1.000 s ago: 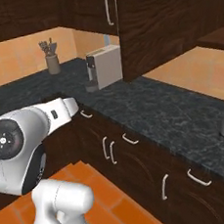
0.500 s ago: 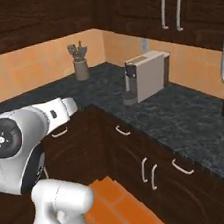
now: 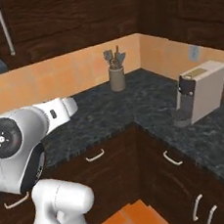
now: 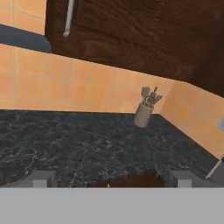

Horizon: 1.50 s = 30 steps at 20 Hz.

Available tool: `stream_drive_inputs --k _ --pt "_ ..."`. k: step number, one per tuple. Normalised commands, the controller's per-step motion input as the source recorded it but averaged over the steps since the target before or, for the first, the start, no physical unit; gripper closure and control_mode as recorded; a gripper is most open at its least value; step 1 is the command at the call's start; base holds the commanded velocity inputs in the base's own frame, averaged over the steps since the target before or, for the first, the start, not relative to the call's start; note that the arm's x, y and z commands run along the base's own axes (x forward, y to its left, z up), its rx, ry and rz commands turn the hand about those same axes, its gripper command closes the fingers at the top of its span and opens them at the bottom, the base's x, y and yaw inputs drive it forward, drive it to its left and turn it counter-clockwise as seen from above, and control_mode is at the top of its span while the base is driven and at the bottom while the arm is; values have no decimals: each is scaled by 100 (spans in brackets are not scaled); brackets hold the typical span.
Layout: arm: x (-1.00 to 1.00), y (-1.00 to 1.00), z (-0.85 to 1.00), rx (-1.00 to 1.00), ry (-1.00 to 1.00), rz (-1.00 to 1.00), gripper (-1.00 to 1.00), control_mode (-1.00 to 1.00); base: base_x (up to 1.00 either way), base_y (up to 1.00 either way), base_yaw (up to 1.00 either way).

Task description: Gather all objects into one cabinet and sort the glasses and bowls to opposite sides.

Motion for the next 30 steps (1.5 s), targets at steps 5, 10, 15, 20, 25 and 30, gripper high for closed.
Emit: stream_drive_inputs --k 5,10,15,20,25,30 --pt "0 0 0 0 0 0 -100 100 -34 80 41" --pt "0 0 0 0 0 0 -100 100 -61 56 56" --pt "0 0 0 0 0 0 -100 100 67 -11 15" --pt "0 0 0 0 0 0 -100 100 100 -6 0" --pt "0 0 0 0 0 0 -100 100 55 81 3" --pt "0 0 0 0 0 0 -100 100 -74 37 59"
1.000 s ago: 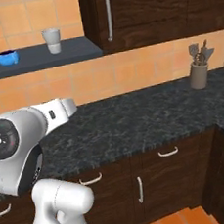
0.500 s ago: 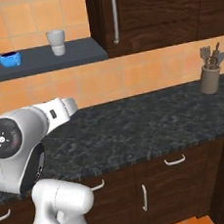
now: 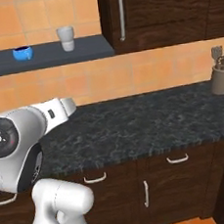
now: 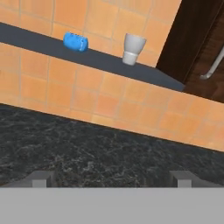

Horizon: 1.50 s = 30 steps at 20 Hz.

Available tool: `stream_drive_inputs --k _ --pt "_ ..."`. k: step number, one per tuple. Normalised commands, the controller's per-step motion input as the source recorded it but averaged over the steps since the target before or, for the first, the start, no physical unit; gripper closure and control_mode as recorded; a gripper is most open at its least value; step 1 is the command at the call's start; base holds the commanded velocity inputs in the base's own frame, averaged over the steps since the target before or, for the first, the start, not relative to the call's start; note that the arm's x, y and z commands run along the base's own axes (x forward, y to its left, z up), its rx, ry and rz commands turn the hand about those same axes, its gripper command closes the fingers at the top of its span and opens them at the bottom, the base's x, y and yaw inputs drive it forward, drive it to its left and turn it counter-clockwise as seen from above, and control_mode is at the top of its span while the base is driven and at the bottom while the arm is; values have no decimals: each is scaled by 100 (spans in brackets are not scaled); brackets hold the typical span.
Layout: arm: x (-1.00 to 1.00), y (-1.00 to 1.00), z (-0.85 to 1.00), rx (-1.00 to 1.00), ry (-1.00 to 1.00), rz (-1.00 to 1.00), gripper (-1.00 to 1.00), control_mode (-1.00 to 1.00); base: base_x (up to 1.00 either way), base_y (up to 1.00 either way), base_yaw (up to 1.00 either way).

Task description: Gather all objects into one cabinet and sort the glasses and bowls to opposite sides.

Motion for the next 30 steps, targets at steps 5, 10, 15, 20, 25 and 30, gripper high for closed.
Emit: stream_drive_inputs --k 5,10,15,20,25,30 --pt "0 0 0 0 0 0 -100 100 -89 0 77" --pt "0 0 0 0 0 0 -100 100 29 22 39" --pt "0 0 0 0 0 0 -100 100 86 6 4" --pt "0 0 0 0 0 0 -100 100 44 0 0" --pt "0 0 0 0 0 0 -100 -100 6 0 0" --pt "11 0 0 2 7 -4 -100 -100 0 0 0"
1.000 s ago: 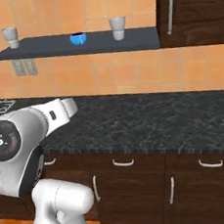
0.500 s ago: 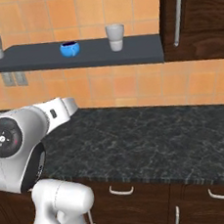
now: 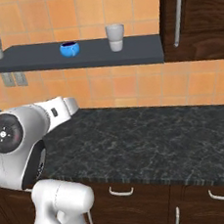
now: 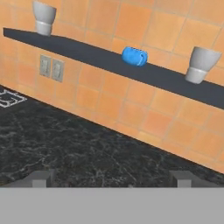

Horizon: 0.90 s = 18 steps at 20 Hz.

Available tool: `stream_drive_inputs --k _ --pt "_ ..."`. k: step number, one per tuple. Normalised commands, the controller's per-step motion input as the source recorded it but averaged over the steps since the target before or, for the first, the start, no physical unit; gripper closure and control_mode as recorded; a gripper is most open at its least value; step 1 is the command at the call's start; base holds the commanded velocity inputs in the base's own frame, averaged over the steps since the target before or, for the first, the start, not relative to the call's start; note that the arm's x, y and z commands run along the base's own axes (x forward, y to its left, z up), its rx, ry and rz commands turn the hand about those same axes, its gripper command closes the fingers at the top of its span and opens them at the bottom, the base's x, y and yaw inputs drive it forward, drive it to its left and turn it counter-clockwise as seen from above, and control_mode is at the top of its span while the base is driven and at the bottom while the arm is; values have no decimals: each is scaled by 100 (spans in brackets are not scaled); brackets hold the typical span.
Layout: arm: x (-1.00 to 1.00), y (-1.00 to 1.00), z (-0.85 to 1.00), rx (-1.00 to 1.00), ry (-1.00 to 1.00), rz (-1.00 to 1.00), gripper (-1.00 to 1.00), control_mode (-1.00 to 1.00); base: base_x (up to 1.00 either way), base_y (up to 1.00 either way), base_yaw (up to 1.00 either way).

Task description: Gather all objects into one cabinet and sort the glasses and bowls to opposite sides.

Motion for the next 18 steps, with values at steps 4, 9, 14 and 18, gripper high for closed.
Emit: stream_drive_inputs --k 4,9,14,18 --pt "94 19 17 4 30 -36 -100 -100 0 0 0" --pt "98 24 6 0 28 -43 -100 -100 0 0 0" --pt "35 1 44 2 12 -15 -100 -100 0 0 0" --pt "16 -27 59 28 10 3 -100 -100 0 0 0"
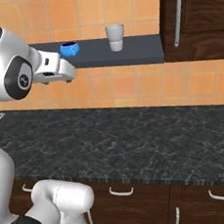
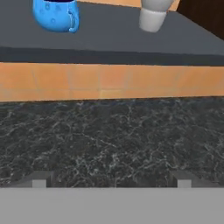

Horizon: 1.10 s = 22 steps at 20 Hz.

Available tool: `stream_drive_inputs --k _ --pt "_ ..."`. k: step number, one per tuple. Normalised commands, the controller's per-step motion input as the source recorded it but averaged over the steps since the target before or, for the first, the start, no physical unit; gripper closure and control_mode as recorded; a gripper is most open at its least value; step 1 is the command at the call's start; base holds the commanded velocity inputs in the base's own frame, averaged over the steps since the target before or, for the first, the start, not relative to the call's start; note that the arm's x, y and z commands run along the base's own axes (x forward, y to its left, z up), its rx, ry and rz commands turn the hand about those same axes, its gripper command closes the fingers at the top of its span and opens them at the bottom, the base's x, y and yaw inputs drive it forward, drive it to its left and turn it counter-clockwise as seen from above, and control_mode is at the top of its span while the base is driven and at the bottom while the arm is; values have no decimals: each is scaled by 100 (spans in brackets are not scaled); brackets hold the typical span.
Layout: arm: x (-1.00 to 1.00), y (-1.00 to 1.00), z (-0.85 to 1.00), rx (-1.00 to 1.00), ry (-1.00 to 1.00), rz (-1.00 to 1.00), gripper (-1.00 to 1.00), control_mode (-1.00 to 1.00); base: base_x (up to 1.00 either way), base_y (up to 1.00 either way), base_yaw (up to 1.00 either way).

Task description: Gather all objects into one cabinet and sort the glasses and bowls to opposite sides.

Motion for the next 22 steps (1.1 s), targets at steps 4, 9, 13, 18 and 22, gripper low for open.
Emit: stream_drive_inputs --k 4,9,13,18,22 --pt "13 -20 69 32 12 25 -100 -100 0 0 0" --pt "22 -7 74 23 1 24 -100 -100 0 0 0" --pt "1 -1 10 9 -9 24 -100 -100 0 0 0" --pt "0 0 -10 11 0 13 -100 -100 0 0 0" --pt "0 0 -34 8 0 12 -100 -100 0 0 0"
